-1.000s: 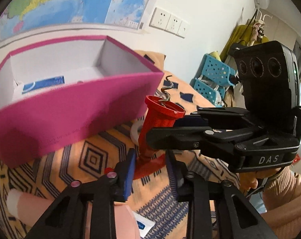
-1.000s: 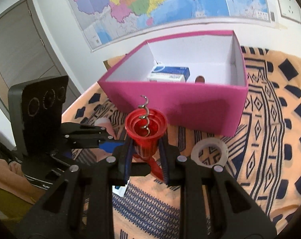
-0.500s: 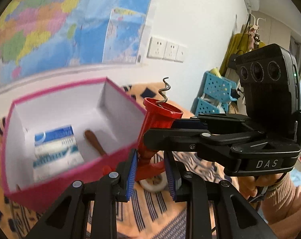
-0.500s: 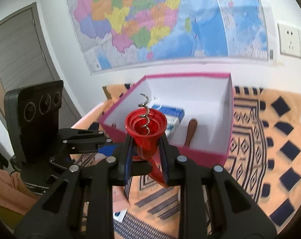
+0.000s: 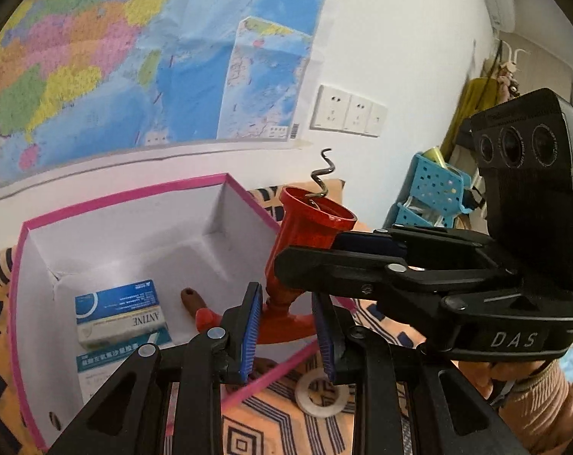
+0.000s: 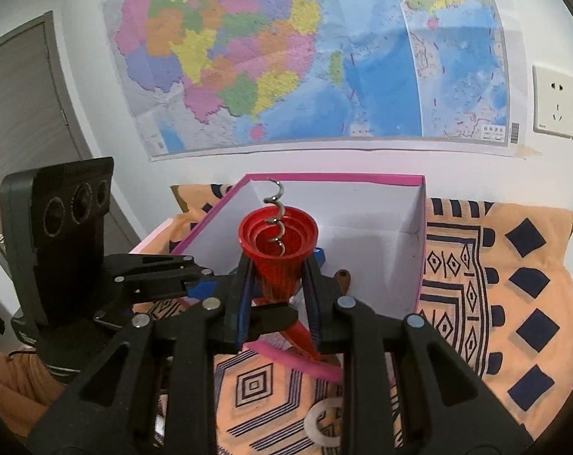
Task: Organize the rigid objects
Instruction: 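Lower the red object into the magenta box and open the right gripper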
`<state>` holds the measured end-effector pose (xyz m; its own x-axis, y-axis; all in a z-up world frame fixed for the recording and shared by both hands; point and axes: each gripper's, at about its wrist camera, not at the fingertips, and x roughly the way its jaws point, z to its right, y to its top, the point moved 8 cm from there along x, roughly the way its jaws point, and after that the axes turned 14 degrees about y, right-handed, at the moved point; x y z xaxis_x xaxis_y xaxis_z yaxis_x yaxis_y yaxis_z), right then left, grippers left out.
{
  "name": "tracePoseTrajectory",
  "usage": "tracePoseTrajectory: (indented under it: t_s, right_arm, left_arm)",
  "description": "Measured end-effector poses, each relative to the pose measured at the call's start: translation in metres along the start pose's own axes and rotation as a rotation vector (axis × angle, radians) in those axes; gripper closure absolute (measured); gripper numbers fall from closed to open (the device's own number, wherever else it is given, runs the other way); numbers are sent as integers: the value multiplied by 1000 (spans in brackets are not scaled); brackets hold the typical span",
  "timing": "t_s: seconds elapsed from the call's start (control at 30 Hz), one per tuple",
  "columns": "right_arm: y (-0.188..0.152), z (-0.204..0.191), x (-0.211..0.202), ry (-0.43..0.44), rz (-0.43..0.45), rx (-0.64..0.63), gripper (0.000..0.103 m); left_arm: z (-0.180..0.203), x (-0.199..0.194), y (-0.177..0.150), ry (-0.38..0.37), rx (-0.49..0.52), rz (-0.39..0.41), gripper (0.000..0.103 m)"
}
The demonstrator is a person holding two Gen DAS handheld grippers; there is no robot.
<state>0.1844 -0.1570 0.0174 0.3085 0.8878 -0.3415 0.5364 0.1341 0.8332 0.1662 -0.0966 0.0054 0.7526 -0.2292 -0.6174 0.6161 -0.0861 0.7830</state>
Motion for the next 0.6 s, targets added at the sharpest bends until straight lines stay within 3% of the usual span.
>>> tracePoseTrajectory:
  t_s: [0.4, 0.43, 0.53, 0.6]
  right_arm:
    - [-14, 44, 35, -68, -98, 96, 75]
    - [-16, 49, 37, -95, -110, 103, 70]
    - [-21, 64, 38, -157, -137, 138, 37]
    - [-24, 69, 37, -173, -138, 145, 36]
  left_arm:
    - [-7, 43, -13, 35, -21, -101, 76]
    - [-7, 46, -15, 37, -24, -112, 76]
    - [-11, 51, -19, 43, -42, -134, 76]
    - [-14, 54, -21, 47, -55, -141, 76]
